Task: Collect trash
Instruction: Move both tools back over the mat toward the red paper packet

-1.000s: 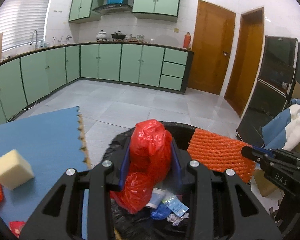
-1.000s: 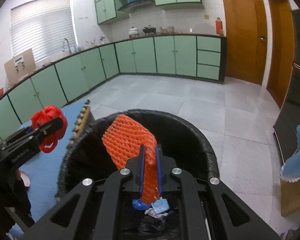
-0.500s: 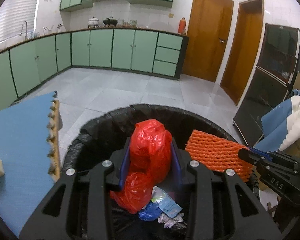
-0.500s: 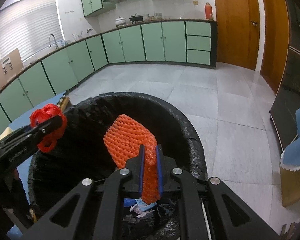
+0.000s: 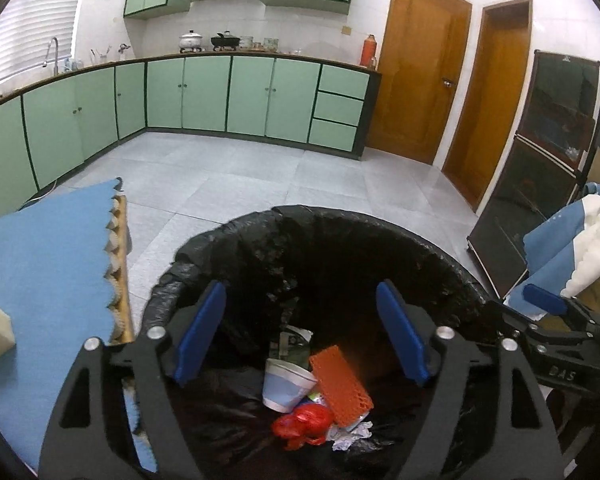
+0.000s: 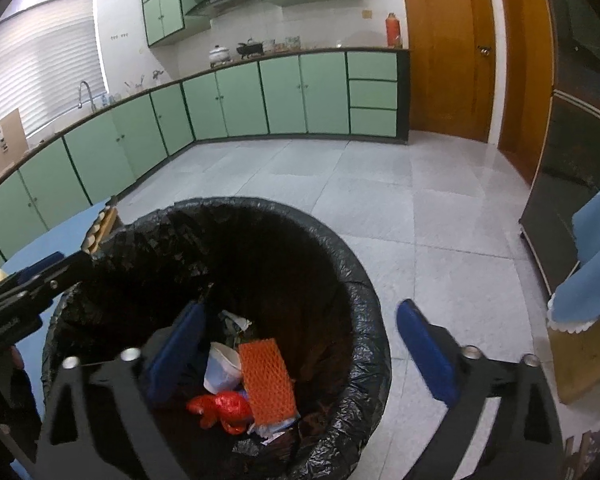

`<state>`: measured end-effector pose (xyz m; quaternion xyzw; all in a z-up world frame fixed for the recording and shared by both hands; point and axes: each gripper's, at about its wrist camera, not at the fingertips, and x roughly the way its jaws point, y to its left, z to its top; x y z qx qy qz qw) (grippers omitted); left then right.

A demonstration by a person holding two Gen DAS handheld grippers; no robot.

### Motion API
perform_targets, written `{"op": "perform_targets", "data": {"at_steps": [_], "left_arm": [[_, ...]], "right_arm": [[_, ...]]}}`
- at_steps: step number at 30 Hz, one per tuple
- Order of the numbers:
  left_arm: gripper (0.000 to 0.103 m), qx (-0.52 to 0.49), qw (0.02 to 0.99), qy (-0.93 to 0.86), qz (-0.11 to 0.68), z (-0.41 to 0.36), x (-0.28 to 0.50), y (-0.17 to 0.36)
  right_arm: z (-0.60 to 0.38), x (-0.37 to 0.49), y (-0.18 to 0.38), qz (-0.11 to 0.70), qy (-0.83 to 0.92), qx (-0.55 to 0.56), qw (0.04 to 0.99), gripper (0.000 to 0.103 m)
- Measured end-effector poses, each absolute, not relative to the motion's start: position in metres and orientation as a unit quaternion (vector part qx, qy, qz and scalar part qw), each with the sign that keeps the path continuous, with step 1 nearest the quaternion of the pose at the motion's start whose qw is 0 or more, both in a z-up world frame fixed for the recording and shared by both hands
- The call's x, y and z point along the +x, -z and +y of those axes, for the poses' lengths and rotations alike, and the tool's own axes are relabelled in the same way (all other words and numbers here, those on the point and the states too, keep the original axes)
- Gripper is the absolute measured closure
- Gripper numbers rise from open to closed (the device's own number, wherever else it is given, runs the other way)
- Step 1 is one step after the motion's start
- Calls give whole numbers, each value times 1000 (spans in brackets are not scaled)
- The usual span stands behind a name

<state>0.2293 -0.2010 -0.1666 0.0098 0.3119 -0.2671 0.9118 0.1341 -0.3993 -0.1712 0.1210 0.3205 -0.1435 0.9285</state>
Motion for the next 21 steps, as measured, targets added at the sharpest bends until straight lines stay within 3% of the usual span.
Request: {"op": "perform_targets", "data": {"at_steps": [6,21], "left_arm": [[17,4,922,245,300,-175,219,150],[16,11,946,165,277,-74,157,128]], "right_arm": [[-391,131,157,308,139,131,932,6],[-309,137,123,284,65,102,951,6]]}}
